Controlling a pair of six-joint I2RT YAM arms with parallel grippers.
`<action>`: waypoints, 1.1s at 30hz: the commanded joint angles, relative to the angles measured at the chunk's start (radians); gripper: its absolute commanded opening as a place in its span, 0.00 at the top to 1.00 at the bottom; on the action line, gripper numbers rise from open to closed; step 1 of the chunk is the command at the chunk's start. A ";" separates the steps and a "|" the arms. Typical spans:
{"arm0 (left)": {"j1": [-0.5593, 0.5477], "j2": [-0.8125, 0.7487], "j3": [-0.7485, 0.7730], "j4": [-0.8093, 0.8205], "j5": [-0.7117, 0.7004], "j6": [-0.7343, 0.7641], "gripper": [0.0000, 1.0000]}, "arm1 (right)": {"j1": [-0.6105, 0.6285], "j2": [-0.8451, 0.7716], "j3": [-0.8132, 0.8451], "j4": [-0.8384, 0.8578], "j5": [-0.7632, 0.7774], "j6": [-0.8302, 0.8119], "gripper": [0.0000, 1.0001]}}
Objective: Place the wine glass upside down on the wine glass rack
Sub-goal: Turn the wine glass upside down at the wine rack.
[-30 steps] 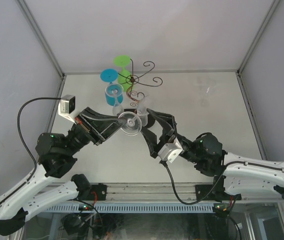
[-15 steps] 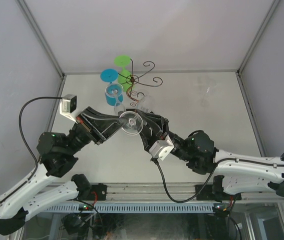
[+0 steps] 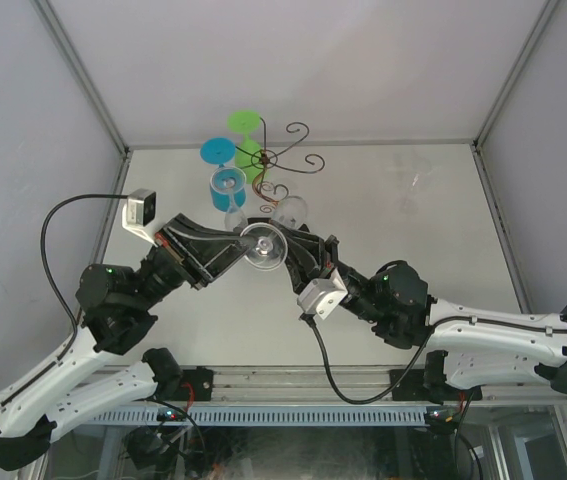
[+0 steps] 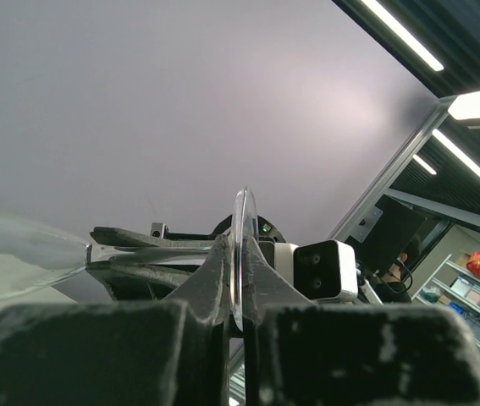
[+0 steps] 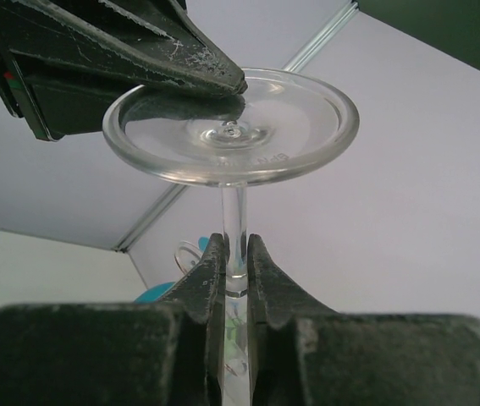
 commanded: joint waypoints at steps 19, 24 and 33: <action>0.004 -0.108 0.163 -0.418 -0.144 0.383 0.20 | 0.006 -0.241 0.113 -0.410 0.149 0.253 1.00; 0.004 -0.158 0.208 -0.617 -0.268 0.527 0.19 | 0.005 -0.317 0.117 -0.572 0.212 0.406 1.00; 0.004 -0.279 0.202 -0.898 -0.509 0.666 0.18 | 0.007 -0.326 0.118 -0.849 0.437 0.608 1.00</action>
